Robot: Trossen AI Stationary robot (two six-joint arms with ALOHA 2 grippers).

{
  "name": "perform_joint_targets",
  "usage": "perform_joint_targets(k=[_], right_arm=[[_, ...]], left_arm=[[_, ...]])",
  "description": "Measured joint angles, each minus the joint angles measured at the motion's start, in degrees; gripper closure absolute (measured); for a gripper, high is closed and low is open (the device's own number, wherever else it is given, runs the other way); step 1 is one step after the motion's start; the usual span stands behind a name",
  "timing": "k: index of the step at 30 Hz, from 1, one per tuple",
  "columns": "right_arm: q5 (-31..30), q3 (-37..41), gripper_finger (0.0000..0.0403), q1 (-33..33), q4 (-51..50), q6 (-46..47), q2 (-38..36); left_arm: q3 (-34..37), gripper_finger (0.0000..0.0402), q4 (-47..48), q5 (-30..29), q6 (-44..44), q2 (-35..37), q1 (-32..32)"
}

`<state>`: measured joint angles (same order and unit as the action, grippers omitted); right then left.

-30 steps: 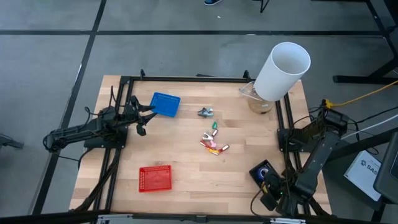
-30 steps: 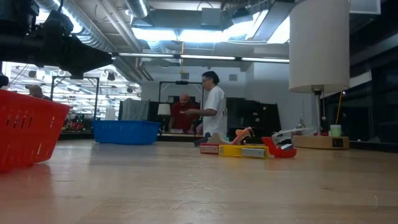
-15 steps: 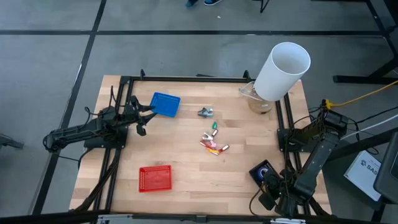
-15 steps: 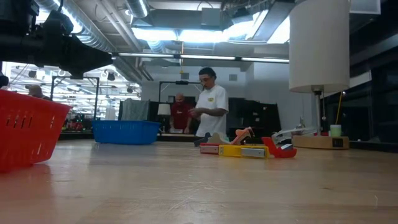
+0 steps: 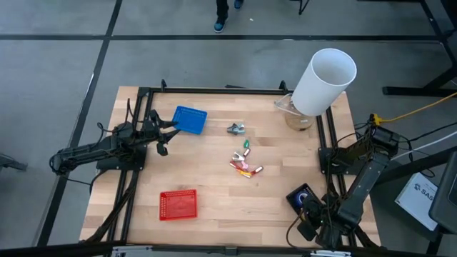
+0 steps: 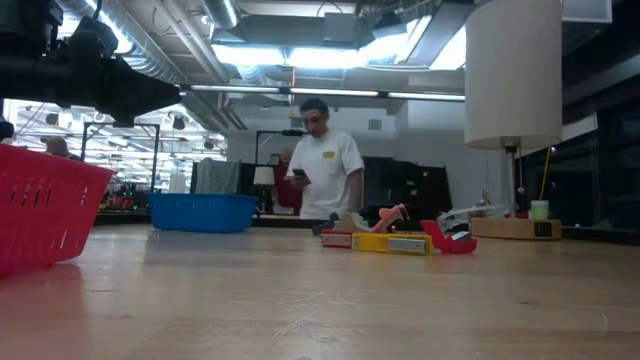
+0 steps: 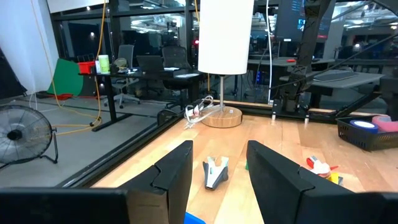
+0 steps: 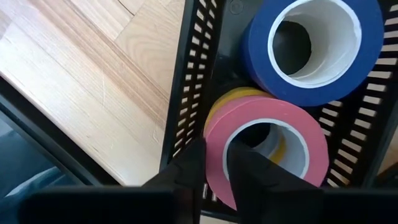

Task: Pick and place Stapler, Stapler remover, tape
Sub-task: Put the pink tape into the black bin, then adjust the blue bin

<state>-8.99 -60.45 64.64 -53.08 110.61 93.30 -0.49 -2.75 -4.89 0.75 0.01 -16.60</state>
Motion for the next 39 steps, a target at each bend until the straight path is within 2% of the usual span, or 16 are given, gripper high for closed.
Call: perform_joint_targets(k=[8,15,27,39], right_arm=[[0.6,0.0,0.0273,-0.1,0.0,0.1,0.0],[8.6,0.0,0.0237,-0.9,0.1,-3.2,-0.6],[10.2,0.0,0.0234,-5.9,1.0,-11.0,-6.1],[10.1,0.0,0.0234,-13.5,1.2,-26.7,-7.1]], left_arm=[[0.0,0.0253,0.0,0.0,0.0,0.0,0.0],[0.0,0.0253,0.0,0.0,0.0,0.0,0.0],[0.0,0.0253,0.0,0.0,0.0,0.0,0.0],[0.0,0.0253,0.0,0.0,0.0,0.0,0.0]])
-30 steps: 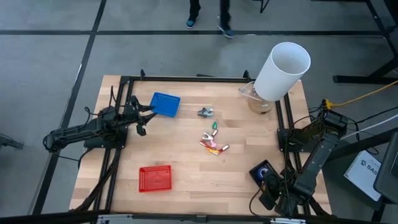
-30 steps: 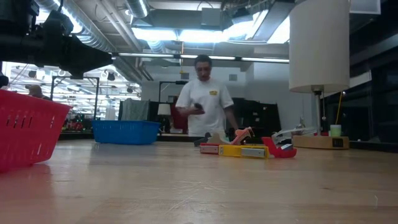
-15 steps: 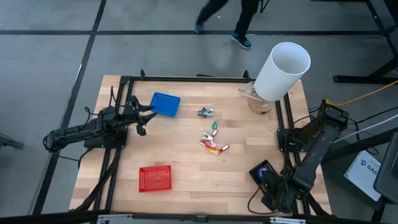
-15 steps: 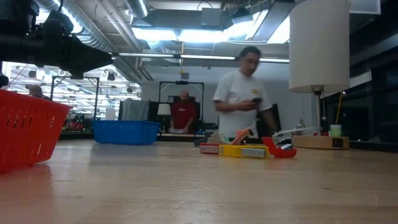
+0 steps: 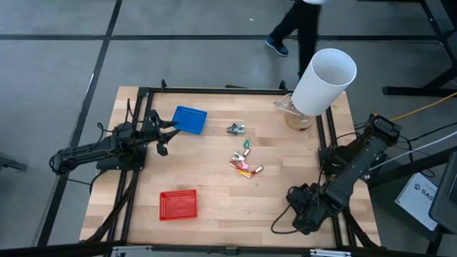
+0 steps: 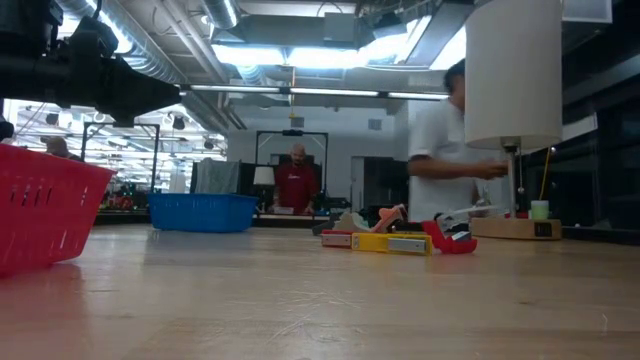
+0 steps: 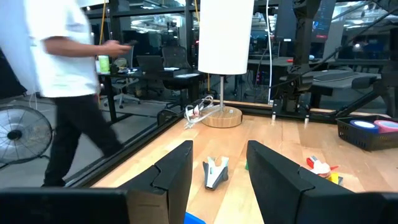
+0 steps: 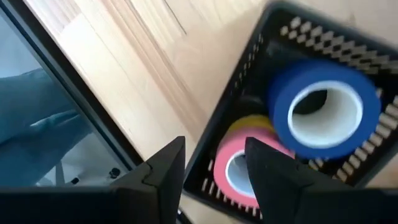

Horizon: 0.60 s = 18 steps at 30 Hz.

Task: Pick and place Stapler, Stapler remover, tape
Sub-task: Adjust the blue bin

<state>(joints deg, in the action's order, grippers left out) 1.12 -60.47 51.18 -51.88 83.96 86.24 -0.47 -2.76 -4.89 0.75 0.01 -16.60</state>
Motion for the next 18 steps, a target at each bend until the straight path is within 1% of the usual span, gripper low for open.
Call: perform_joint_targets(k=[9,18], right_arm=[[0.0,0.0,0.0233,-7.1,3.3,-13.1,0.0],[0.0,0.0,0.0233,-17.3,8.6,-29.0,0.0]], left_arm=[[0.0,0.0253,0.0,0.0,0.0,0.0,0.0],[0.0,0.0253,0.0,0.0,0.0,0.0,0.0]])
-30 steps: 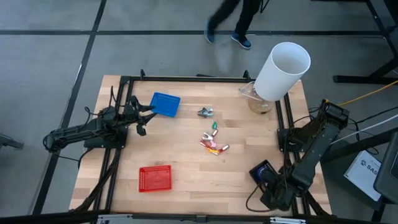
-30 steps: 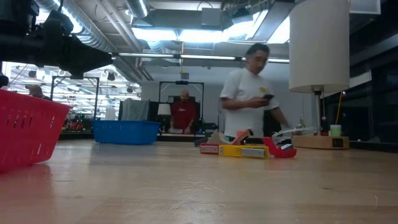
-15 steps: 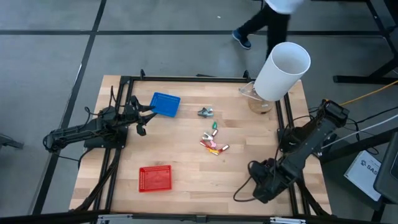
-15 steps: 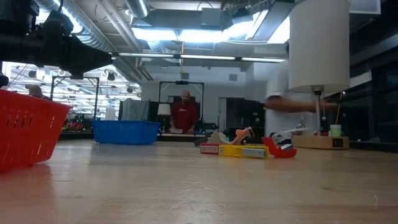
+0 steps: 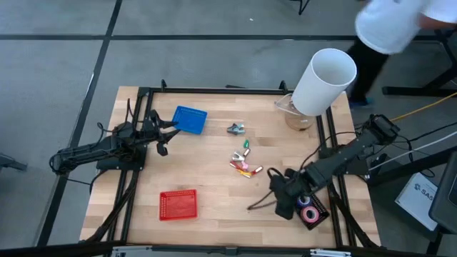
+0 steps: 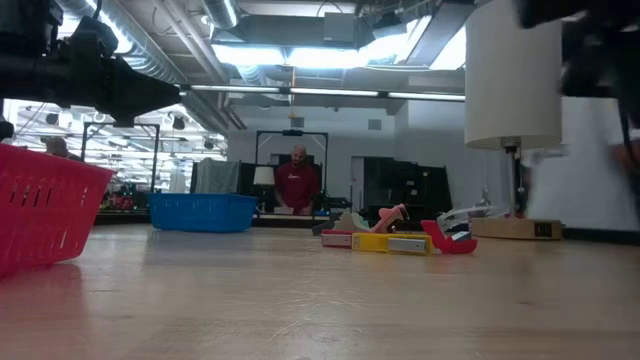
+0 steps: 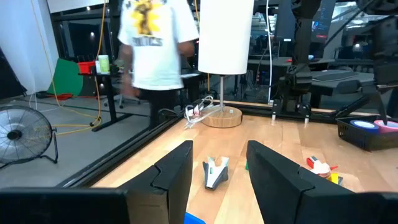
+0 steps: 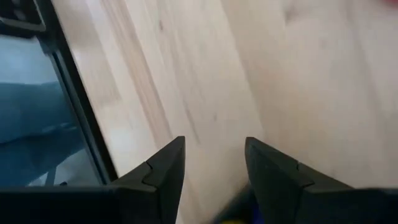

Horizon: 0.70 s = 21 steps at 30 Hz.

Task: Pick and place Stapler, Stapler remover, tape
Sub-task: Adjust the blue bin

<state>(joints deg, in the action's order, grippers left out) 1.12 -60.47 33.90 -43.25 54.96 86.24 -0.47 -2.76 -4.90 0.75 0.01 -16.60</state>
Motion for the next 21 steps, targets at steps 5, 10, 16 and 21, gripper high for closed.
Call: perform_joint_targets(k=[5,10,16,21], right_arm=[[0.0,0.0,0.0233,-5.8,5.0,-8.4,0.0],[0.0,0.0,0.0233,-11.1,8.5,-16.8,0.0],[0.0,0.0,0.0233,-17.0,11.0,-26.7,0.0],[0.0,0.0,0.0233,-20.7,17.5,-37.4,0.0]], left_arm=[[0.0,0.0253,0.0,0.0,0.0,0.0,0.0],[0.0,0.0253,0.0,0.0,0.0,0.0,0.0],[0.0,0.0253,0.0,0.0,0.0,0.0,0.0],[0.0,0.0253,0.0,0.0,0.0,0.0,0.0]])
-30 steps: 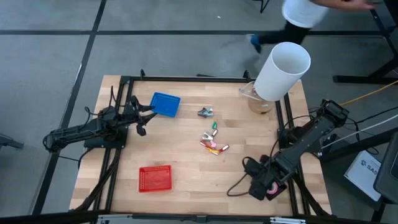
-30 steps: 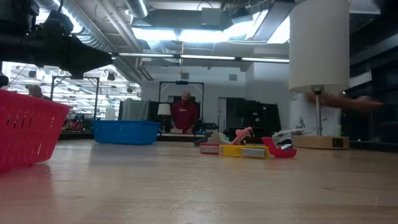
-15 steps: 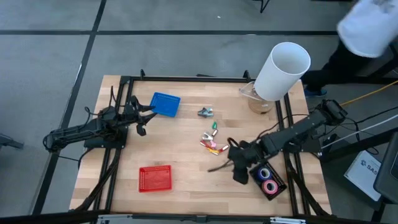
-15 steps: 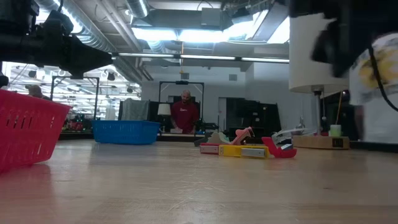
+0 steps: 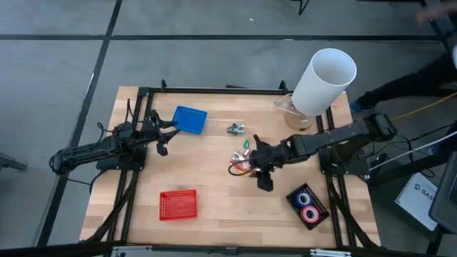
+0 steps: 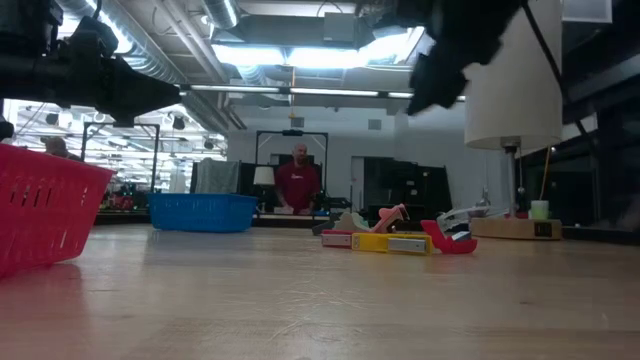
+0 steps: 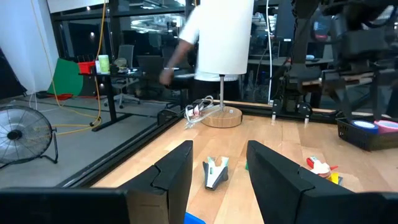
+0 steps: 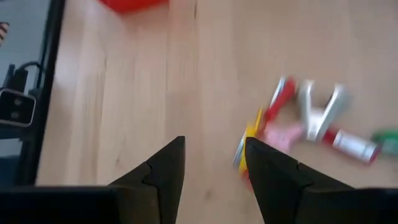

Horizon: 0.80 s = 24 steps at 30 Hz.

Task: Pick and place Stapler, Stapler remover, tape
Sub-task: Adjust the blue bin

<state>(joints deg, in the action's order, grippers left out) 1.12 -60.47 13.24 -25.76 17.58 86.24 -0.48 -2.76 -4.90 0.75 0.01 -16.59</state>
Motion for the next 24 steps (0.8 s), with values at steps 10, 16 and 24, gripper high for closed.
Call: perform_joint_targets(k=[10,16,24], right_arm=[[-1.9,0.0,0.0233,-5.0,22.9,-10.9,0.3],[-8.2,0.0,0.0233,-6.7,36.0,-16.6,0.5],[-16.3,0.0,0.0233,-7.5,39.9,-13.4,0.5]], left_arm=[[0.0,0.0253,0.0,0.0,0.0,0.0,0.0],[0.0,0.0253,0.0,0.0,0.0,0.0,0.0],[0.0,0.0253,0.0,0.0,1.0,0.0,0.0]])
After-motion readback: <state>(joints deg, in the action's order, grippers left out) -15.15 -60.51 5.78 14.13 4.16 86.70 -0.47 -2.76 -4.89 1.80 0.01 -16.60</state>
